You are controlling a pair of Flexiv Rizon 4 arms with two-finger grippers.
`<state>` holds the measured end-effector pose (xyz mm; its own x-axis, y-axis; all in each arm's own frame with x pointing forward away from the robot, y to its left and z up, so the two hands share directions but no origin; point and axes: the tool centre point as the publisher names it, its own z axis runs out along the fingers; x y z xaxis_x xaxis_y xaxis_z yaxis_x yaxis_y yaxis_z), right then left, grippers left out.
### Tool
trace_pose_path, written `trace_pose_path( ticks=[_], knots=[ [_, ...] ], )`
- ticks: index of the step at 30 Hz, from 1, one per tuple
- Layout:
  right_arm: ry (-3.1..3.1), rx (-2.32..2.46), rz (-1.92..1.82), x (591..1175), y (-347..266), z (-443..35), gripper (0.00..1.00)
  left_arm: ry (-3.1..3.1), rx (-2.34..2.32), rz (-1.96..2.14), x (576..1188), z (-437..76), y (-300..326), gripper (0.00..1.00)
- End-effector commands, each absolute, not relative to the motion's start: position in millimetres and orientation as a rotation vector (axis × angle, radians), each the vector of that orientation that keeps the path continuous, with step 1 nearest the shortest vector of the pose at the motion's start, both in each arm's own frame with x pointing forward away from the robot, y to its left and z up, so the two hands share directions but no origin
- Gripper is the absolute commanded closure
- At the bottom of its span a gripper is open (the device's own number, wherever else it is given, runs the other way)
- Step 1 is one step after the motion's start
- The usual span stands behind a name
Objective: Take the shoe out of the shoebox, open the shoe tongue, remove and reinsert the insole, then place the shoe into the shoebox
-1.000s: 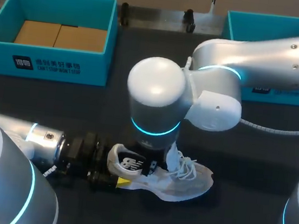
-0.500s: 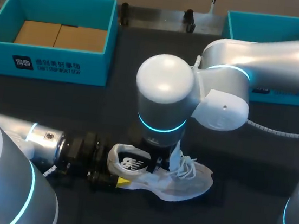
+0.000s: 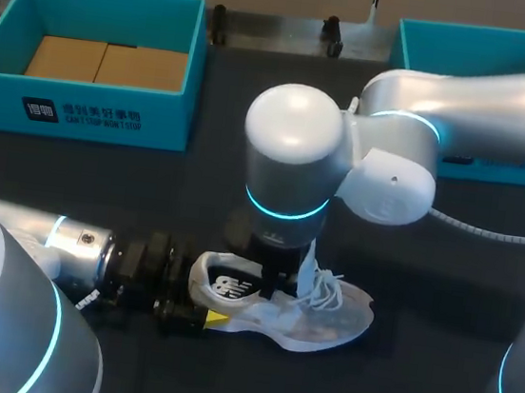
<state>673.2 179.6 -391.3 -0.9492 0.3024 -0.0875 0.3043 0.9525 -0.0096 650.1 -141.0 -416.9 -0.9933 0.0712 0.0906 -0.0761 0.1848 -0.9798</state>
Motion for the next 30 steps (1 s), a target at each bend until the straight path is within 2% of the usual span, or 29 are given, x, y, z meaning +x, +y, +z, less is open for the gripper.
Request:
trace_pose_path(
  ticks=[1,16,25,30],
  knots=[
    [3.052,0.462,-0.029,679,185,-405,0.61,-2.331,0.005,1.935,648,-417,-141,1.00],
    [3.237,0.435,-0.140,654,193,-426,0.58,-2.331,0.005,1.935,648,-417,-141,1.00],
    [3.263,0.441,-0.140,636,193,-427,0.62,-2.331,0.005,1.935,648,-417,-141,1.00],
    [3.259,0.457,-0.149,626,194,-423,0.69,-2.331,0.005,1.935,648,-417,-141,1.00]
  ],
)
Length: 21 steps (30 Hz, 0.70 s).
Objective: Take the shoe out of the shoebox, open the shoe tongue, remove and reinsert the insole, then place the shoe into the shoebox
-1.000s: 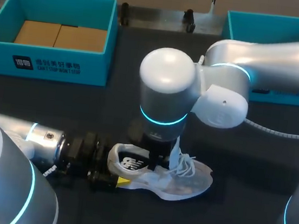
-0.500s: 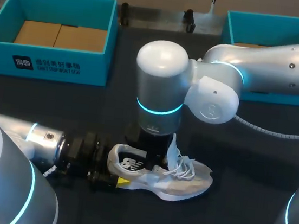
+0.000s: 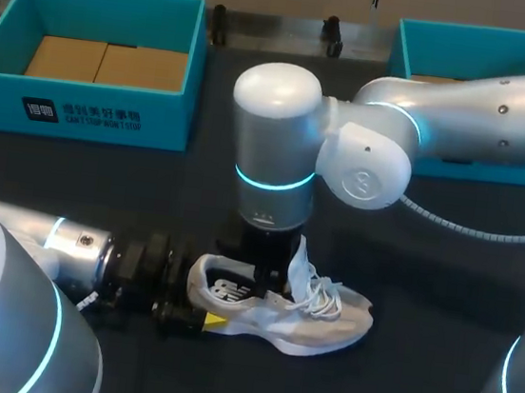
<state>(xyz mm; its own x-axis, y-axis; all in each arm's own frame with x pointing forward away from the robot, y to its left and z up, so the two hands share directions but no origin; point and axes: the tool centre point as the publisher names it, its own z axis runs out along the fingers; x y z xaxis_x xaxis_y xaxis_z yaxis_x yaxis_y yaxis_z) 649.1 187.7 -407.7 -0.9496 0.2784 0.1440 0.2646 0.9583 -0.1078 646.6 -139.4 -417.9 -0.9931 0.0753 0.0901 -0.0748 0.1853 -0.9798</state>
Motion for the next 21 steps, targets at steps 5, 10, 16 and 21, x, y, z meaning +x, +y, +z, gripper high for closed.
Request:
trace_pose_path(
  ticks=[5,10,16,21],
  knots=[
    [-2.970,-0.436,0.138,620,195,-419,0.74,-2.331,0.005,1.935,648,-417,-141,1.00],
    [-2.979,-0.438,0.131,620,196,-417,0.91,-2.331,0.005,1.935,648,-417,-141,1.00],
    [-3.034,-0.441,0.058,620,196,-406,1.00,-2.331,0.005,1.935,648,-417,-141,1.00],
    [-3.090,-0.483,0.018,616,192,-389,1.00,-2.331,0.005,1.935,648,-417,-141,1.00]
  ],
)
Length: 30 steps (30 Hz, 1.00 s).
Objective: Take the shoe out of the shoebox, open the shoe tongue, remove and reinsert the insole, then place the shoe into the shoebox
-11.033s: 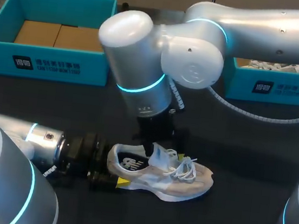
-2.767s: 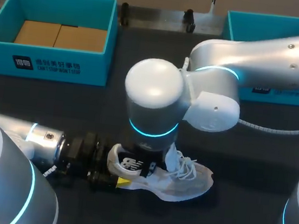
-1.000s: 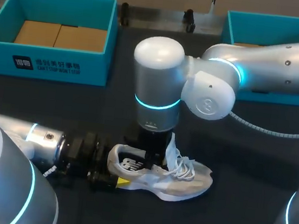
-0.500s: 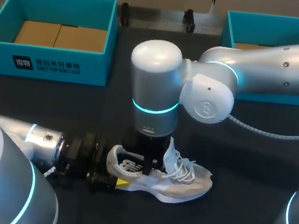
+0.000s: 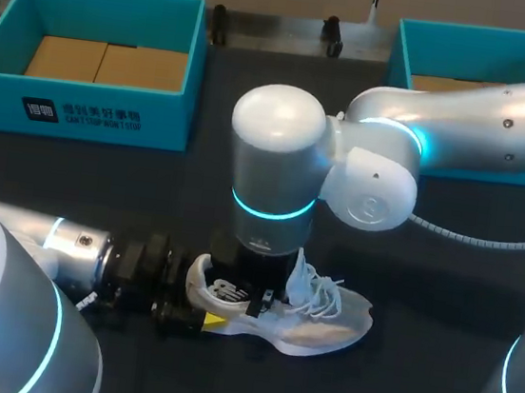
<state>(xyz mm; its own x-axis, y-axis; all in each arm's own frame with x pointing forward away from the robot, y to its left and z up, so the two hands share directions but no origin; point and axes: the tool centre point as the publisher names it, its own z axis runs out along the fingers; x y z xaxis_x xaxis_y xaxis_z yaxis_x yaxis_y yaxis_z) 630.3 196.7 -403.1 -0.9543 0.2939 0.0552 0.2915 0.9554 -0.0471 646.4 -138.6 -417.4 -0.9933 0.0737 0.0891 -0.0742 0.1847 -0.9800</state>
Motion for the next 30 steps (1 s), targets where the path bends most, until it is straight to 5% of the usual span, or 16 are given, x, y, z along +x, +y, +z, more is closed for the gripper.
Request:
trace_pose_path(
  ticks=[1,30],
  knots=[
    [-3.105,-0.494,-0.001,615,190,-386,1.00,-2.331,0.005,1.935,648,-417,-141,1.00],
    [-3.237,-0.378,-0.500,621,177,-363,1.00,-2.331,0.005,1.935,648,-417,-141,1.00]
  ],
)
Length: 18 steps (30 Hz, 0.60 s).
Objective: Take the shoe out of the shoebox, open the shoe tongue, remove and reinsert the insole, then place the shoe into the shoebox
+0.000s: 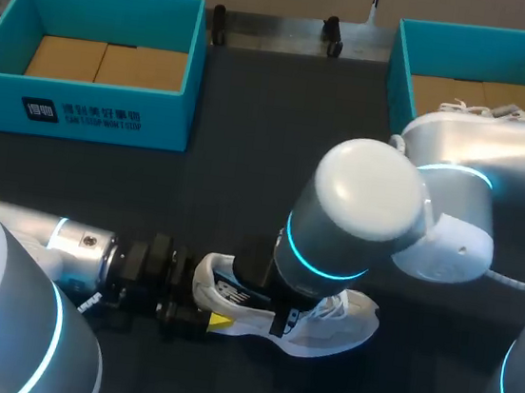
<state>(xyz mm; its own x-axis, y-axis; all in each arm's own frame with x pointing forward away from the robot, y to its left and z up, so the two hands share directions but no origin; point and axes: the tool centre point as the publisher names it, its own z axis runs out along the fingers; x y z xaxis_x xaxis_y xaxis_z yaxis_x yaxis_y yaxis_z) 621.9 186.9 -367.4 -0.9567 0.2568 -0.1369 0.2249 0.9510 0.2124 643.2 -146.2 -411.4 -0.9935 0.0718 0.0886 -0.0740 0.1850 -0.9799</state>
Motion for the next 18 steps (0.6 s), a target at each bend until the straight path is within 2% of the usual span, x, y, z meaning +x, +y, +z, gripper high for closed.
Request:
trace_pose_path(
  ticks=[1,18],
  knots=[
    [2.937,0.341,0.453,623,178,-362,1.00,-2.331,0.005,1.935,648,-417,-141,1.00],
    [3.091,0.333,0.371,655,200,-358,1.00,-2.331,0.005,1.935,648,-417,-141,1.00]
  ],
)
